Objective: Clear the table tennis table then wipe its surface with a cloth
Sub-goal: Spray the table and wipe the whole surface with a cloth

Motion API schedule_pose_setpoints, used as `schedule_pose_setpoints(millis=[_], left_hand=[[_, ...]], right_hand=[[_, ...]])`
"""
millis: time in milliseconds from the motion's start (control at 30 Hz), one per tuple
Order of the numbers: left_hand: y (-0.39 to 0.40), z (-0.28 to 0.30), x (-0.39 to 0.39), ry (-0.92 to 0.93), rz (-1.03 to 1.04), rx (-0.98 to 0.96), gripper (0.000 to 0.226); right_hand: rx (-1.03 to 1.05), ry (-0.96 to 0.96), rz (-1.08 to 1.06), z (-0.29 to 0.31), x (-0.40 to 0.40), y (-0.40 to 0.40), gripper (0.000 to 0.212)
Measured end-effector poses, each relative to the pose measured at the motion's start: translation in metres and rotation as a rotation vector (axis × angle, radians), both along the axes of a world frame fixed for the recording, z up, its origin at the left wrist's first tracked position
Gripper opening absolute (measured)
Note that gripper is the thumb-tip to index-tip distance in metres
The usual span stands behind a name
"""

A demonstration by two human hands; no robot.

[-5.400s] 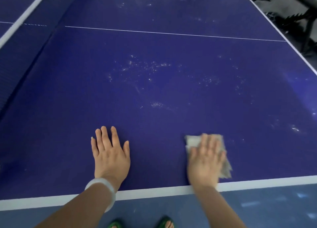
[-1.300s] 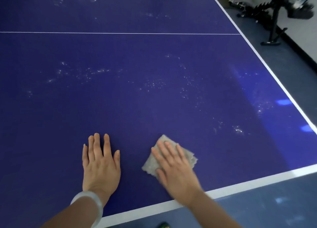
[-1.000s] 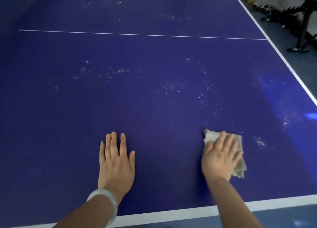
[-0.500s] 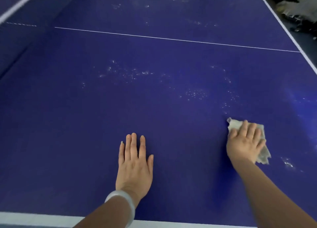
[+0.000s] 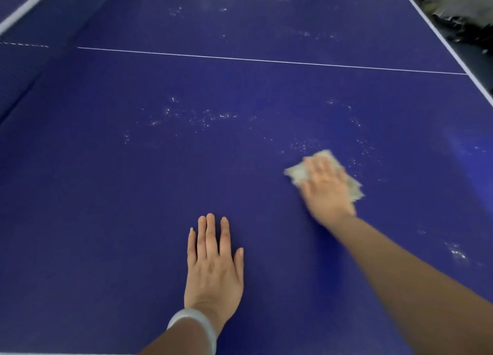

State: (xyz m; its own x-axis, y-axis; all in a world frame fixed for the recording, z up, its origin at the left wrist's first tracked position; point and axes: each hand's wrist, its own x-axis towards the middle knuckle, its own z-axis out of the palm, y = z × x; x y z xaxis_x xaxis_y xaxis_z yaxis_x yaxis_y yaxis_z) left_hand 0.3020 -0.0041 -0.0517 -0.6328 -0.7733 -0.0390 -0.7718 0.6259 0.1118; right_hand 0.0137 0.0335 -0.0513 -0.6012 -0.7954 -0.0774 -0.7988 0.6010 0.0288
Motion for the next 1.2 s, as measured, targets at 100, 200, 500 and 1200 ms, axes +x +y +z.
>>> schedule_pose_setpoints(millis=[100,200,500,1200], left_hand=[[-0.001,0.001,0.0,0.003,-0.004,0.014,0.064],[-0.001,0.0,0.0,-0.003,-0.007,0.021,0.064],[-0.001,0.0,0.0,0.001,-0.016,-0.012,0.065],[-0.003,-0.003,0.004,0.041,-0.056,0.041,0.066]], right_hand=[[-0.108,-0.057,-0.533,0.005,-0.068,0.076,0.057],[-0.151,-0.125,-0.942,0.015,-0.073,0.106,0.058],[-0.163,-0.014,-0.128,-0.006,0.134,0.007,0.062],[-0.151,-0.002,-0.137,-0.004,0.22,0.16,0.056]])
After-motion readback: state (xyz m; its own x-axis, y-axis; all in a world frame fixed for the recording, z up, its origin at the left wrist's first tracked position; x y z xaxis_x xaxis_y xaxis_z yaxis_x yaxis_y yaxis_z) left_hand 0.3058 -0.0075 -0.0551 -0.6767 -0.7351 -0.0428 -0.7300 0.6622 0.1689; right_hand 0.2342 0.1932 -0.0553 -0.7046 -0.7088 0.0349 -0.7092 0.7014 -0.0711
